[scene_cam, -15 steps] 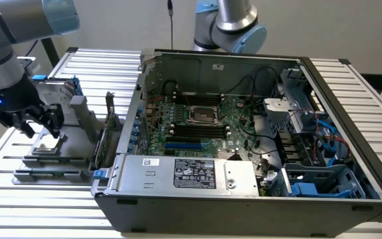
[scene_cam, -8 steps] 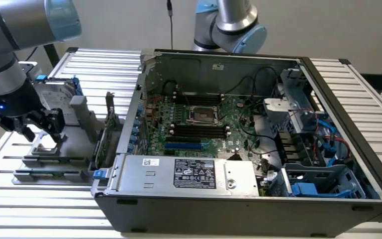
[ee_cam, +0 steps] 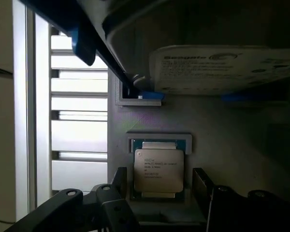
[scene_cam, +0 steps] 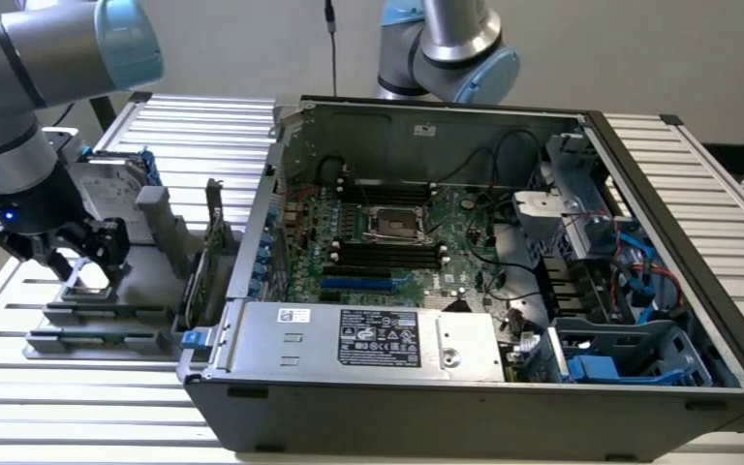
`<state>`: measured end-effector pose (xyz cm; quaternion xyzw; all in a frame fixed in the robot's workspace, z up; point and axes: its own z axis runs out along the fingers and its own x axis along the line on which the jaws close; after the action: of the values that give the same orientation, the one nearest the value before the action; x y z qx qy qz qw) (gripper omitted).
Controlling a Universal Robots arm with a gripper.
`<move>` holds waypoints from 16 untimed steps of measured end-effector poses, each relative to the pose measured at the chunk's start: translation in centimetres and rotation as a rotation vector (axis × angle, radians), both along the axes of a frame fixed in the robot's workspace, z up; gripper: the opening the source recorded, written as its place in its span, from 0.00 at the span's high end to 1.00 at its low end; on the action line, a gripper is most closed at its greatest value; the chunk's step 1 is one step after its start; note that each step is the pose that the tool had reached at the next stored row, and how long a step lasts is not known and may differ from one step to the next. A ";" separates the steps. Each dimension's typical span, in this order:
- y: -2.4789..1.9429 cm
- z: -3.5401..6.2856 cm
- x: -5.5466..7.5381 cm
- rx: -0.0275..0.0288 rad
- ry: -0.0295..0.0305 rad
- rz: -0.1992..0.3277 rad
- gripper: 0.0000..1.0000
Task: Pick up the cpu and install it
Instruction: 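Pick up the cpu and move it towards the insertion slot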
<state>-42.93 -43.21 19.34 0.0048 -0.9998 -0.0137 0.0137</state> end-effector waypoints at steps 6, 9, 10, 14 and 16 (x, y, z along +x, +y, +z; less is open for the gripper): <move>0.00 -0.28 0.0 0.0000 0.0010 -0.007 0.35; 0.01 -0.39 0.1 0.0001 0.0009 -0.009 0.35; 0.01 -0.41 0.1 0.0001 0.0008 -0.009 0.35; 0.17 -0.51 0.1 0.0002 0.0007 -0.013 0.35; 0.19 -0.52 0.1 0.0000 0.0009 -0.014 0.35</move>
<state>-42.86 -43.02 18.82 -0.0023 -0.9998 -0.0138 0.0141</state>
